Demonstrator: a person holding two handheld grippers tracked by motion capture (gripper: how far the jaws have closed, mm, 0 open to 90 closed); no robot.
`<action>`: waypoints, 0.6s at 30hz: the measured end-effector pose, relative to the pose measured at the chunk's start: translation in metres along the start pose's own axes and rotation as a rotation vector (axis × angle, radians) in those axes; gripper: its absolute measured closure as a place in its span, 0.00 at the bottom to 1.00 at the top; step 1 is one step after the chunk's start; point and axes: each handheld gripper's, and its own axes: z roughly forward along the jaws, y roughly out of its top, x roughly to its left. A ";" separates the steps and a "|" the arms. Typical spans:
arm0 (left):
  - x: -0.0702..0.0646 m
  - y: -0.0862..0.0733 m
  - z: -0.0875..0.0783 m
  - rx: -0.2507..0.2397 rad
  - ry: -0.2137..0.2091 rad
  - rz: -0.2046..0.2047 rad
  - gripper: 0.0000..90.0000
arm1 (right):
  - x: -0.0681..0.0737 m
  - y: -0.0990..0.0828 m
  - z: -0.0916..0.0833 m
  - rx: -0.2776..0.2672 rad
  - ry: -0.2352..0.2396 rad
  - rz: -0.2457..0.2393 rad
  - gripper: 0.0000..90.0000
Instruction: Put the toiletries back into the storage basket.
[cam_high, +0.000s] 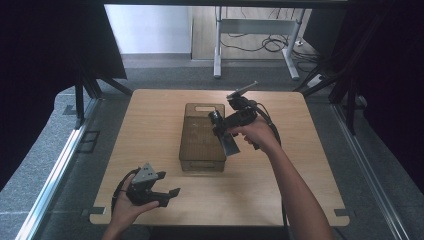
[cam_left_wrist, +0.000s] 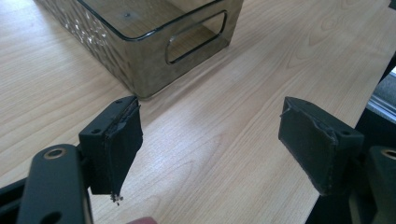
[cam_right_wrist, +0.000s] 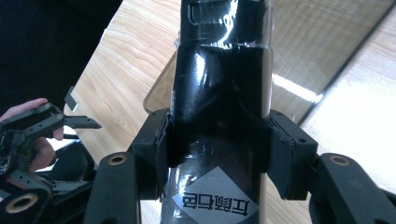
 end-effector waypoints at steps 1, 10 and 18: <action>0.000 0.000 -0.001 -0.001 0.002 -0.002 0.24 | 0.001 0.001 0.001 0.002 -0.001 -0.003 0.52; 0.000 0.000 0.001 0.002 -0.002 0.004 0.24 | 0.007 0.008 0.009 0.010 -0.007 0.009 0.52; 0.002 -0.001 -0.002 -0.003 0.006 -0.003 0.24 | 0.015 0.015 0.016 0.021 -0.003 0.000 0.52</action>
